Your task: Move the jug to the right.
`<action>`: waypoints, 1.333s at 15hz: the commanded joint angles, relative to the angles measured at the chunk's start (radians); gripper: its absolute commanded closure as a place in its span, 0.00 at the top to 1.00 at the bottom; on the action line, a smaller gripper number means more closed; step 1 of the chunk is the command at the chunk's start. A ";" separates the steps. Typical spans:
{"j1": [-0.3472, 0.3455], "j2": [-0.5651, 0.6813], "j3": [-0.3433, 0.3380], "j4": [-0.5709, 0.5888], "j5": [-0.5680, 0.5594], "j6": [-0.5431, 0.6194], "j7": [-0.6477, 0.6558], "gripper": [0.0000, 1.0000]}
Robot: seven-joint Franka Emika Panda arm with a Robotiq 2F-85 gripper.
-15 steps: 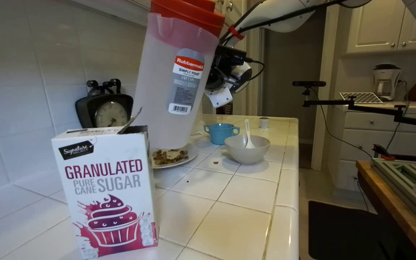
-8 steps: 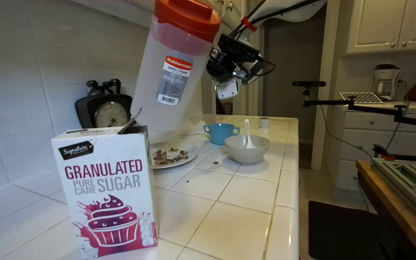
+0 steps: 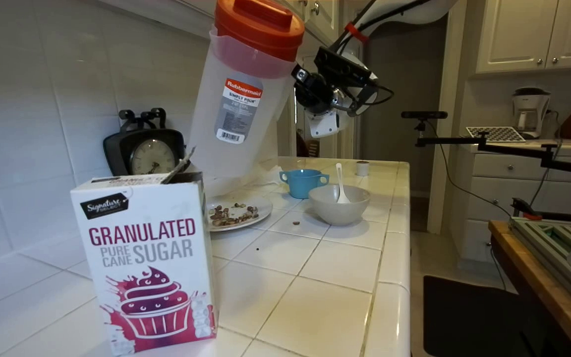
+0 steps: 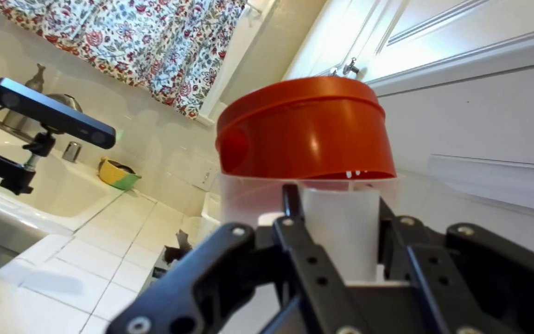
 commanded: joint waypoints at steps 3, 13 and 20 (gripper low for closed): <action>-0.014 -0.062 -0.007 -0.103 0.132 0.030 -0.026 0.09; -0.080 -0.103 -0.055 -0.275 0.308 0.025 -0.020 0.09; -0.135 -0.109 -0.074 -0.365 0.522 0.000 -0.005 0.09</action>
